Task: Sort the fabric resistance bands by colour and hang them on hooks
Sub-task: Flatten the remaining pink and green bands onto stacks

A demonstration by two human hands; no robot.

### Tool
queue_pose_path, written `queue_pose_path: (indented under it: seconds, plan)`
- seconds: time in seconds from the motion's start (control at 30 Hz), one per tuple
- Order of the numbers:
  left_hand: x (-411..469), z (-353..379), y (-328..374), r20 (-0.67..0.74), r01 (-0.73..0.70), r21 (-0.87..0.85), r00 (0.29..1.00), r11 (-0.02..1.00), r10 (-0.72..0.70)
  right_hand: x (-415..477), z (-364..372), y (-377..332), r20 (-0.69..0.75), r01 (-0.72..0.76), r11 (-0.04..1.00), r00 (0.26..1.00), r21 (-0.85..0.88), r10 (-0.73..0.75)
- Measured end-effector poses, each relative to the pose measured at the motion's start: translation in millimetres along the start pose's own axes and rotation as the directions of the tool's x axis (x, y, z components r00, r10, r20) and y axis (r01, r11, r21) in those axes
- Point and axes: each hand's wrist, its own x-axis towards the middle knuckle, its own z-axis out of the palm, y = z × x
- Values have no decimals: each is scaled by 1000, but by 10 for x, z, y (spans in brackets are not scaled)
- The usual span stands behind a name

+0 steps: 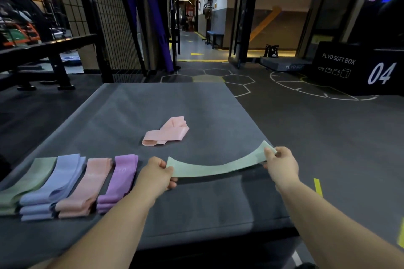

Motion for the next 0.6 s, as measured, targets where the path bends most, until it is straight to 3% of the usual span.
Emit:
queue_pose_path:
  seconds: [0.27,0.6]
  plan:
    - [-72,-124,-80,-21,-90,468,993,879,113,-86,-39,-49,116,141,880,988,-453,-99]
    - [-222,-179,-133,15,-137,682,985,719,173,-108,-28,19,186,257,588,966,-767,-179]
